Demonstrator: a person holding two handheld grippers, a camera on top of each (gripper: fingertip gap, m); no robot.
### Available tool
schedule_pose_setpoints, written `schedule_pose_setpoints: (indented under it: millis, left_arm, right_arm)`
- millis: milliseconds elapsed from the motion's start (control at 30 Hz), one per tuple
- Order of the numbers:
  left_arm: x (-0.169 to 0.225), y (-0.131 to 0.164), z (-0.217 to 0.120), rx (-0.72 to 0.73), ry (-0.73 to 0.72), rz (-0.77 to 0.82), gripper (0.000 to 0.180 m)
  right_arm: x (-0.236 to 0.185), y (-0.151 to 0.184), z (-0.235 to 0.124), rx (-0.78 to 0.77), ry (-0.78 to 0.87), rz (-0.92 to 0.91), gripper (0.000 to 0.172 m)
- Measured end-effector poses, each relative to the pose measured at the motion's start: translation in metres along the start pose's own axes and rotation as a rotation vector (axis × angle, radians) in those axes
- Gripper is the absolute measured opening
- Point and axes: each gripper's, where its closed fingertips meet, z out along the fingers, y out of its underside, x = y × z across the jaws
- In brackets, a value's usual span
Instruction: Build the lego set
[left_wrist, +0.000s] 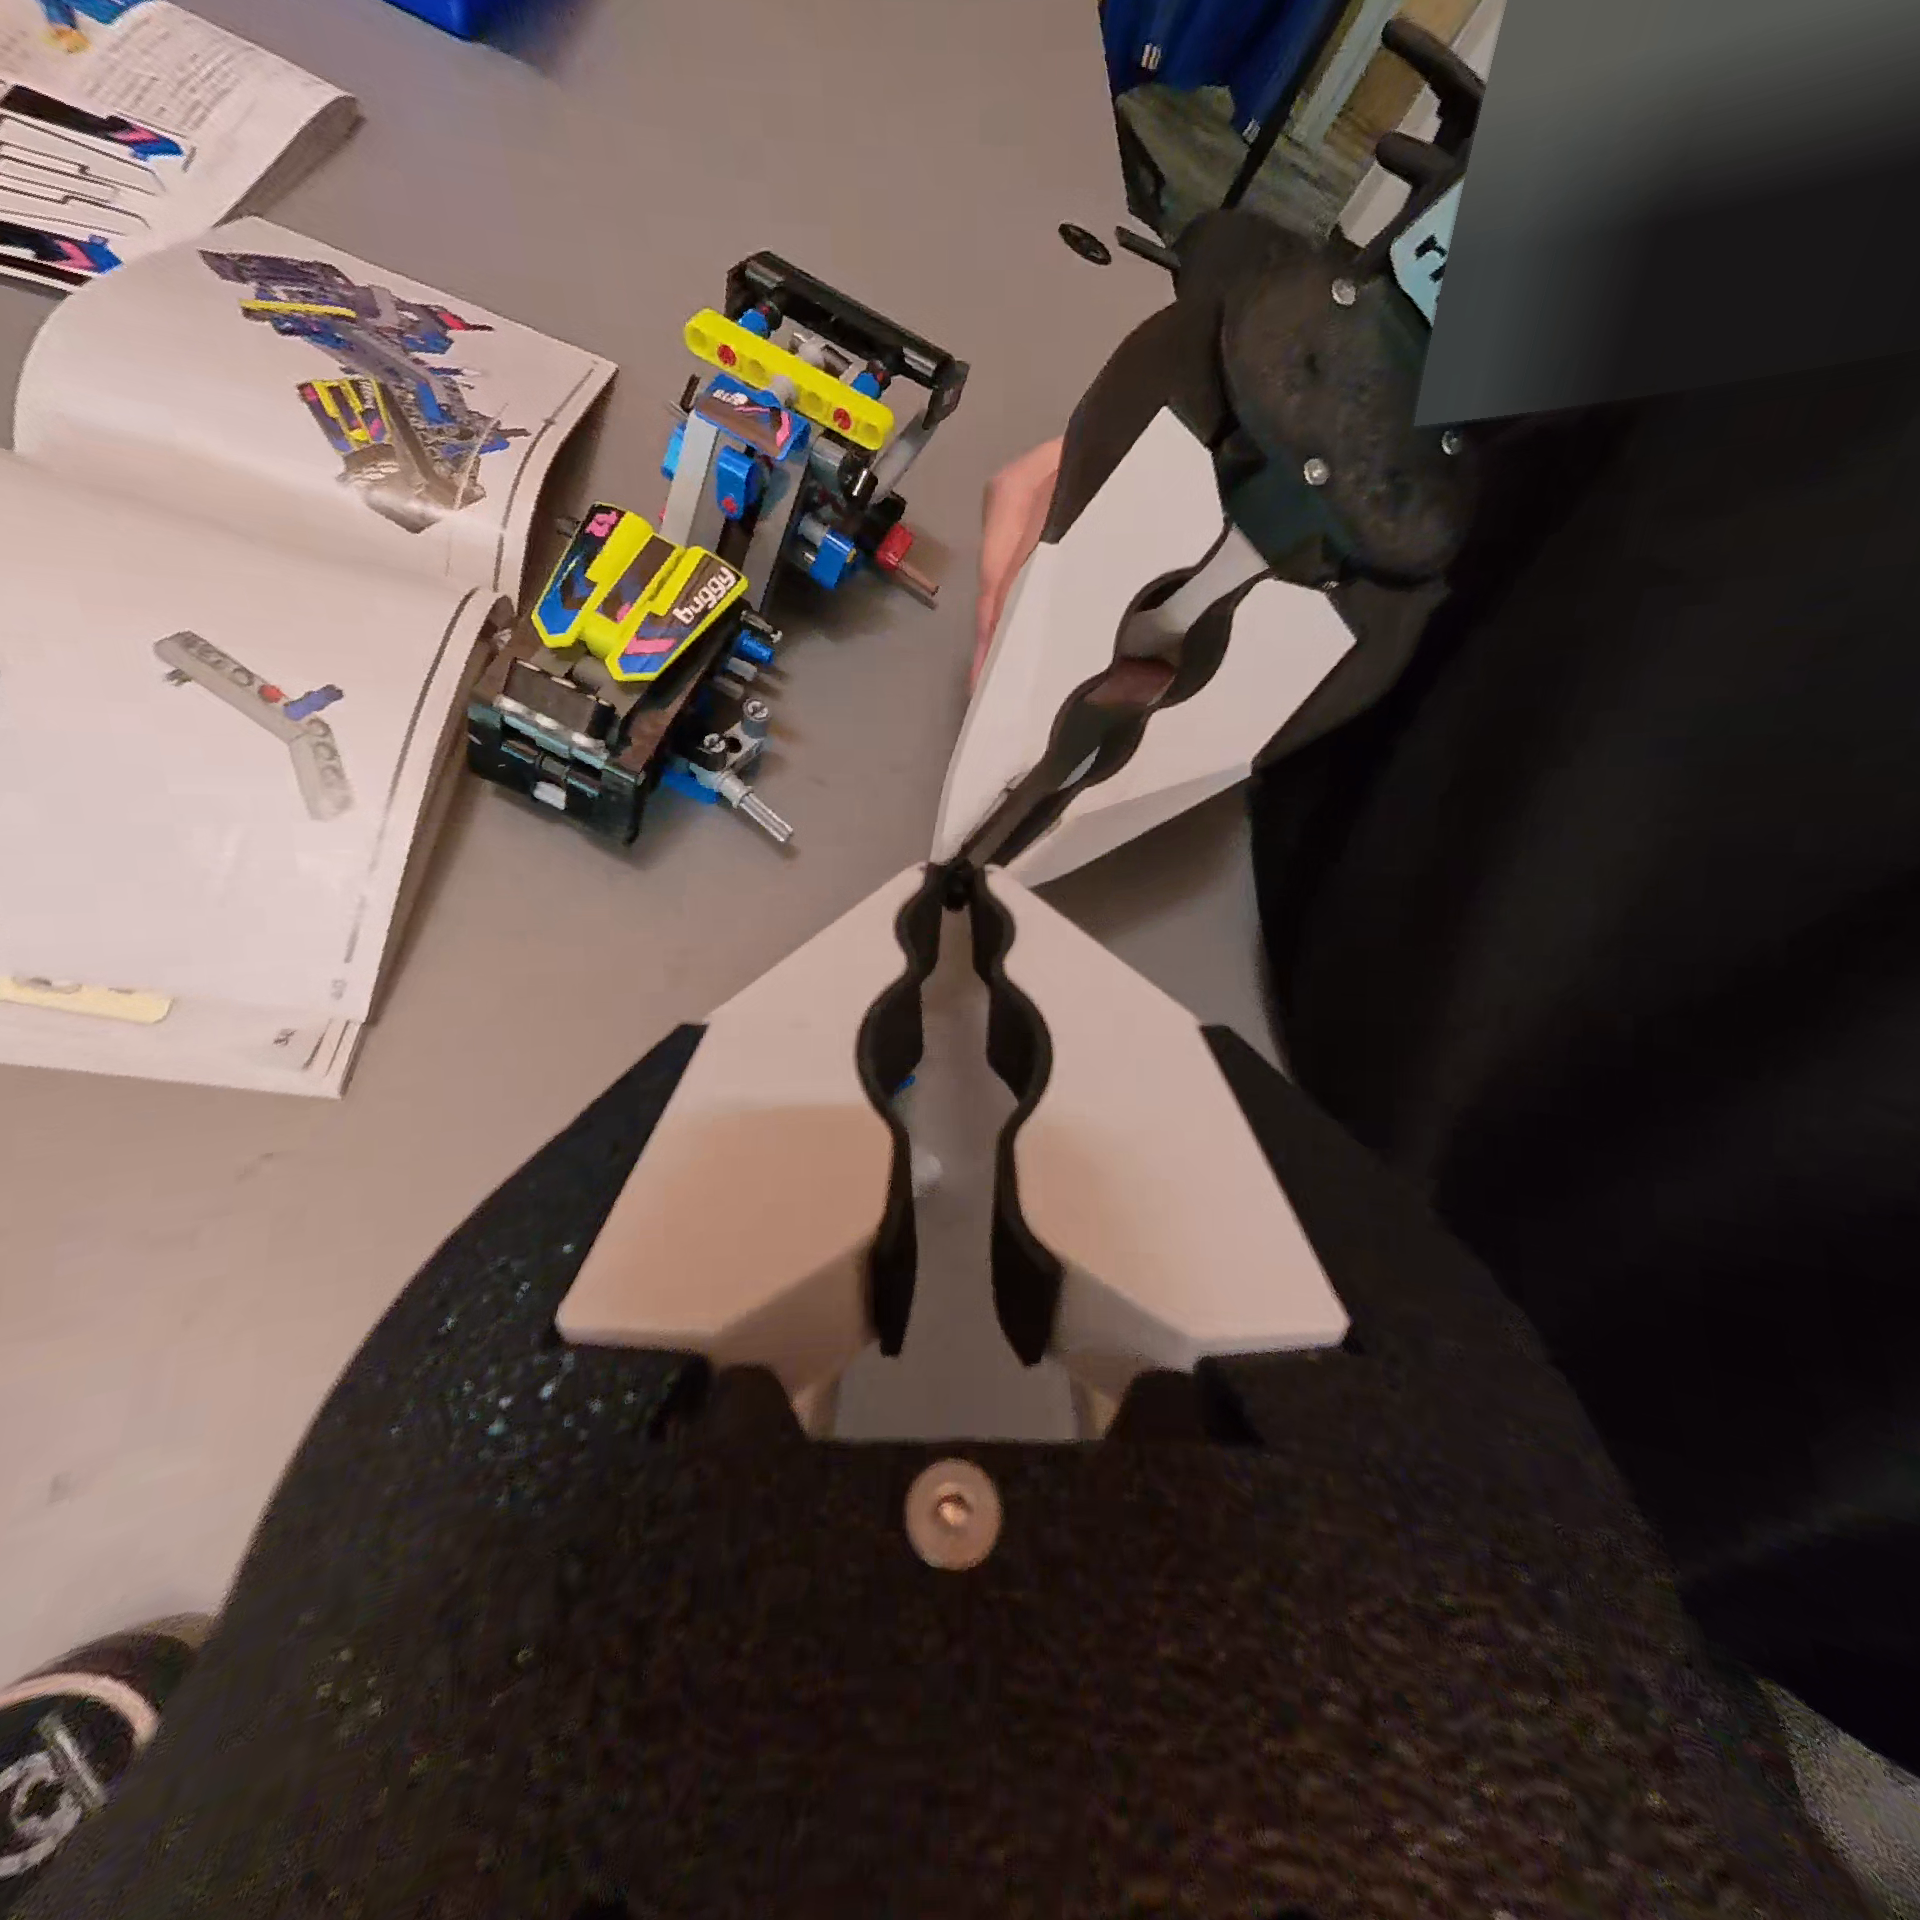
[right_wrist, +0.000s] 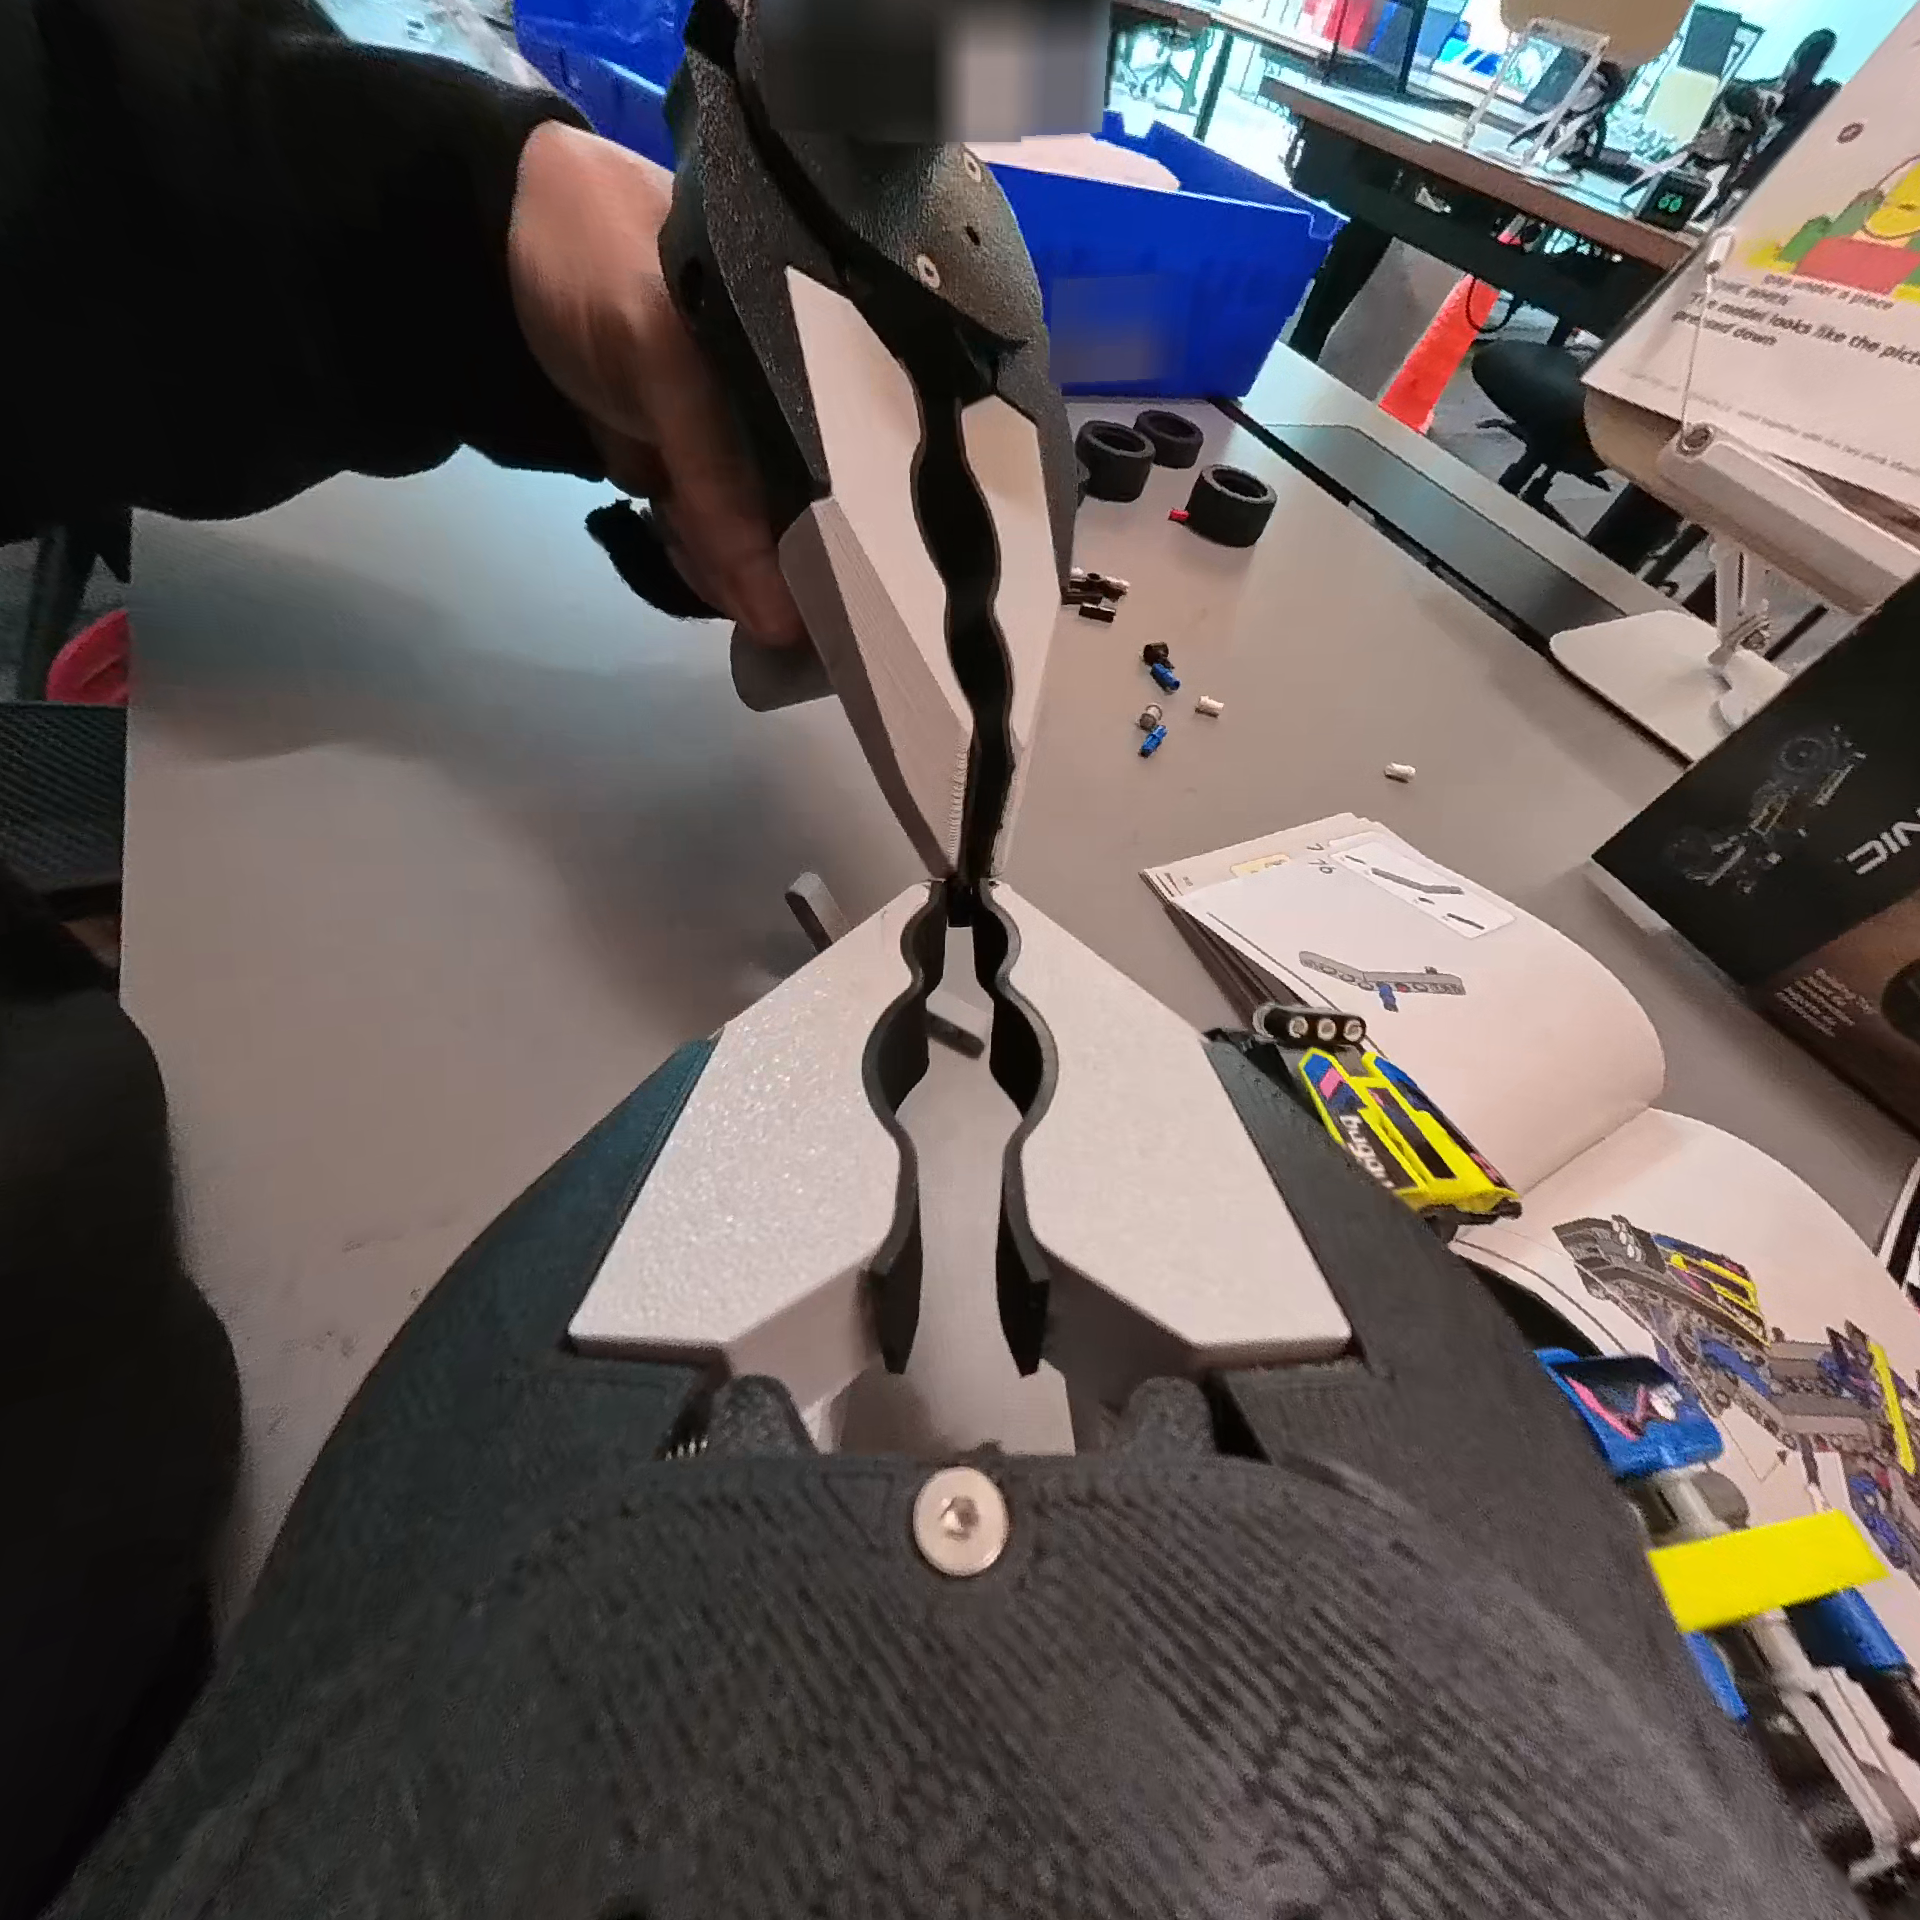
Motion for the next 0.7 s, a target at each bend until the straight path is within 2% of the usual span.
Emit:
schedule_pose_setpoints:
  millis: [33,267,533,633,700]
  left_arm:
    - [0.000,0.001,-0.001,0.000,-0.001,0.000,0.002]
    - [-0.002,0.011,-0.005,-0.014,0.049,0.011,0.001]
    - [-0.007,0.007,-0.014,0.108,0.100,-0.077,0.001]
    - [-0.006,0.009,-0.015,0.114,0.102,-0.075,0.001]
    - [-0.005,0.010,-0.016,0.115,0.100,-0.068,0.001]
  right_arm:
    - [-0.001,0.000,0.001,-0.003,-0.006,-0.004,0.002]
    - [-0.006,0.003,0.009,-0.027,-0.029,-0.002,0.002]
    - [-0.003,0.008,0.011,-0.056,-0.038,0.051,0.010]
    - [-0.006,-0.001,0.011,-0.007,-0.050,0.052,0.007]
    - [-0.005,0.004,0.013,-0.044,-0.036,0.044,0.003]
